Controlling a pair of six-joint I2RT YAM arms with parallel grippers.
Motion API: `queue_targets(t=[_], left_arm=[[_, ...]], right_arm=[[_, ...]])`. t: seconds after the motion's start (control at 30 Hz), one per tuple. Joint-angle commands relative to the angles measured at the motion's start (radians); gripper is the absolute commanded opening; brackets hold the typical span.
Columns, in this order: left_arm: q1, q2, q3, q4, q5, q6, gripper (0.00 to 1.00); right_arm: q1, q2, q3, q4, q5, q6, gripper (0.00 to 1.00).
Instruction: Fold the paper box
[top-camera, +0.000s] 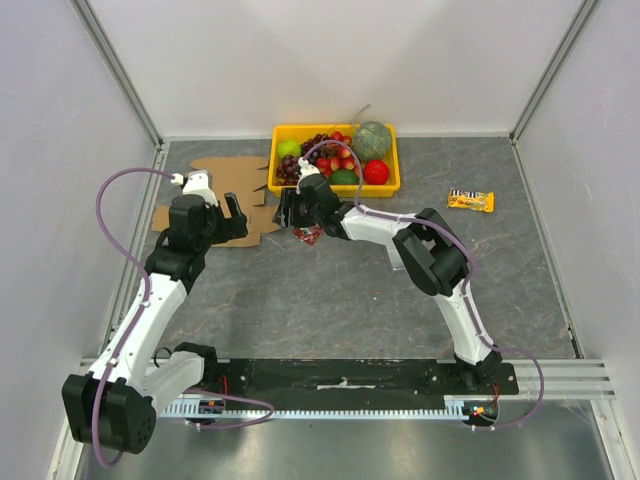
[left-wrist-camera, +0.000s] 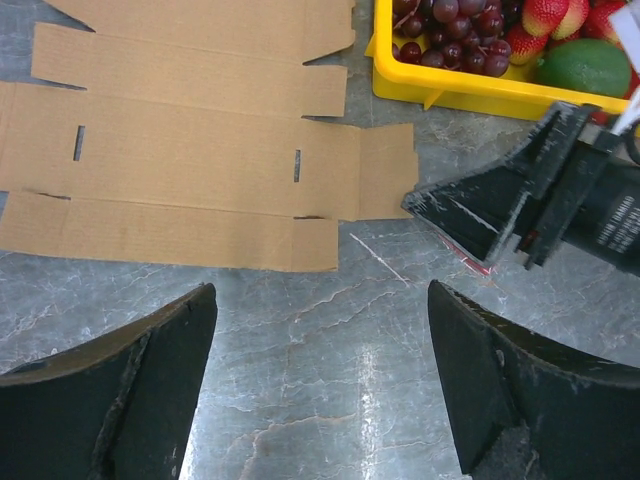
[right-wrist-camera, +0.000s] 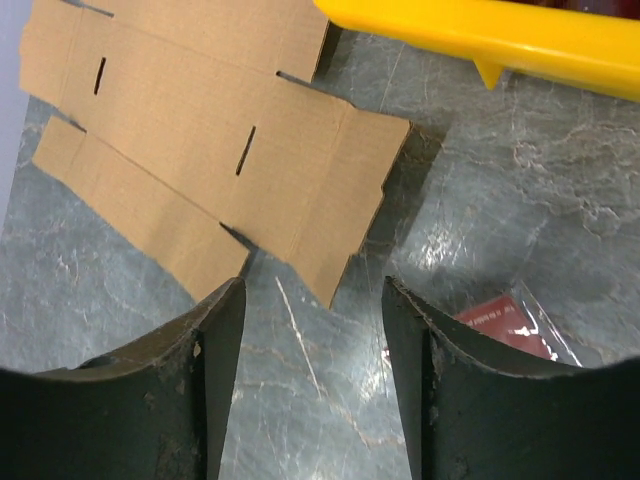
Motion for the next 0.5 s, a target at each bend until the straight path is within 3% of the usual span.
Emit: queue_targets(t=[0.0,0.47], left_arm=[[0.003,-0.013,0.000,0.004,0.037,-0.005,0.90],[0.003,-0.011,0.000,0.007,0.043,-0.004,0.87]], right_arm=[[-0.002,0.062,0.105,-0.009,0.026,0.039,0.63],[0.000,0.172,0.222,-0.068,0.077,0.078,0.54]])
